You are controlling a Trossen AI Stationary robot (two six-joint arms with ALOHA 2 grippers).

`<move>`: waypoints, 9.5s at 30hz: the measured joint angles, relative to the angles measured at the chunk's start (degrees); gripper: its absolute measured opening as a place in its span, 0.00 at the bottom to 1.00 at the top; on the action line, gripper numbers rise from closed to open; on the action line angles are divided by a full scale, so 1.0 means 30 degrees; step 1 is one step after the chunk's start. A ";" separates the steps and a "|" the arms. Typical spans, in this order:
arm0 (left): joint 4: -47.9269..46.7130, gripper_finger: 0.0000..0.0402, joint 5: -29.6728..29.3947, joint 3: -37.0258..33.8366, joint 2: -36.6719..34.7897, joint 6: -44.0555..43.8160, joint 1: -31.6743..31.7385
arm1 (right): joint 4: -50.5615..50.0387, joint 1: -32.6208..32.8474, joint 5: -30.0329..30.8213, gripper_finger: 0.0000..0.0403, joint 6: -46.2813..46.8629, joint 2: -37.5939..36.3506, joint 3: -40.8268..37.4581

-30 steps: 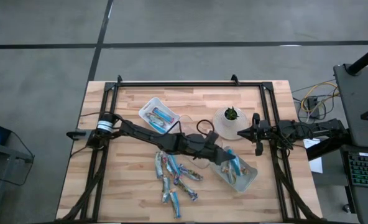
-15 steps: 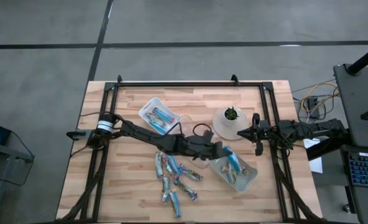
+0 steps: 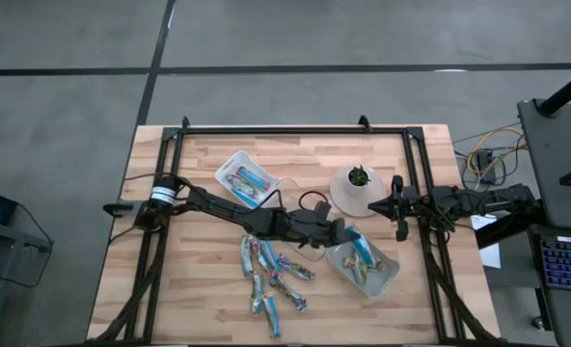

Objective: Pick and place Granola Bars by type
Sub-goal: Put the orange granola bar into the gray bin

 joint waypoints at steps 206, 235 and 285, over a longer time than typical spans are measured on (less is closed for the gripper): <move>-0.3327 0.29 -0.0522 0.5667 0.3796 -1.1128 -0.1428 | -0.0002 0.0000 0.0000 0.03 0.0000 -0.0022 0.0007; -0.3247 0.29 -0.0507 0.5646 0.3716 -1.2175 -0.0996 | -0.0002 0.0003 -0.0005 0.03 0.0000 -0.0022 0.0007; -0.9290 0.29 0.3260 0.8729 0.3643 -1.0923 0.0185 | -0.0004 0.0003 -0.0001 0.03 0.0000 -0.0022 0.0005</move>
